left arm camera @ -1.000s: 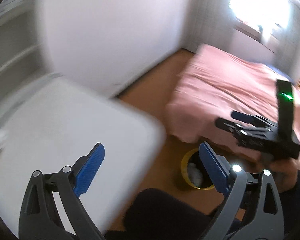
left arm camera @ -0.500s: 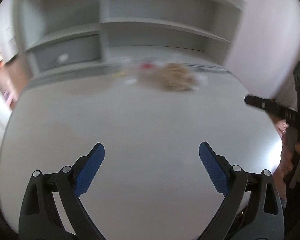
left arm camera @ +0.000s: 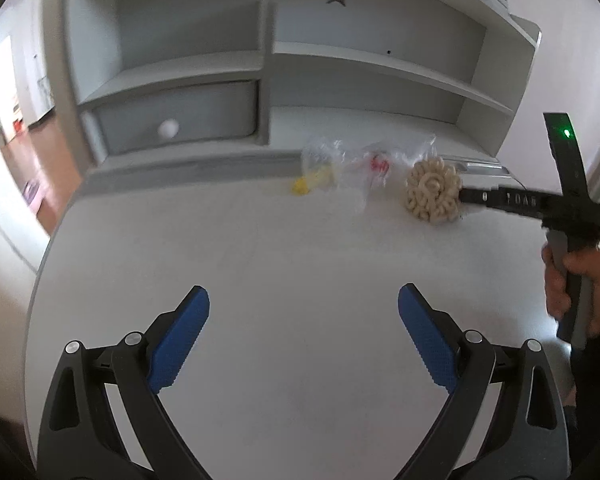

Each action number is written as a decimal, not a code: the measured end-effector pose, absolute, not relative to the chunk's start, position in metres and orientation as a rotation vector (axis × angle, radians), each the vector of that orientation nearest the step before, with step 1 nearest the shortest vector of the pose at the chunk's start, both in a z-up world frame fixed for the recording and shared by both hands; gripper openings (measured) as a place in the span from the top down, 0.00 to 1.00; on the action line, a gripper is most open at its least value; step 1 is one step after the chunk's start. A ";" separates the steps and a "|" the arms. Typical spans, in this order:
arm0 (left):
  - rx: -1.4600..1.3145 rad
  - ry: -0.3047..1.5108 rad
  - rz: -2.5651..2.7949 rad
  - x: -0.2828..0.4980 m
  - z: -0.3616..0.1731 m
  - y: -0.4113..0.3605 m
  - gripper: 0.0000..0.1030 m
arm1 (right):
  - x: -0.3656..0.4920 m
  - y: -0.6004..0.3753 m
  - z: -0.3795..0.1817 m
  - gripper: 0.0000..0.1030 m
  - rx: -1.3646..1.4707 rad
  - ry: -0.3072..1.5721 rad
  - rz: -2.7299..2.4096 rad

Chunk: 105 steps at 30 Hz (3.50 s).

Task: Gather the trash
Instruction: 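Grasp the clear plastic bag with left gripper while right gripper grasps white tissue, then carry the clear plastic bag and white tissue over to the trash bin, then open right gripper to drop the tissue while left gripper drops the bag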

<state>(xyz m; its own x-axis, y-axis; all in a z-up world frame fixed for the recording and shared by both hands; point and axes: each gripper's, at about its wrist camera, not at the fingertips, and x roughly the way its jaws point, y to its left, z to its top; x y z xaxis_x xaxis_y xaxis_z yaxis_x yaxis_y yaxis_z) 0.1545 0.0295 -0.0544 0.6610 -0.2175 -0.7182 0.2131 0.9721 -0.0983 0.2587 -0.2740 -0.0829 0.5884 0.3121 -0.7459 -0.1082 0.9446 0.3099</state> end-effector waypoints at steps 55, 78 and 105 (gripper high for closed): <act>0.437 0.721 -1.147 -0.024 -0.022 -0.383 0.68 | -0.186 -0.585 -0.106 0.73 0.550 0.791 -0.519; 0.625 0.994 -1.318 -0.133 -0.163 -0.565 0.68 | -0.315 -0.678 -0.213 0.45 0.848 0.909 -0.815; 0.733 0.994 -1.443 -0.190 -0.188 -0.625 0.24 | -0.370 -0.696 -0.176 0.43 0.888 0.631 -1.045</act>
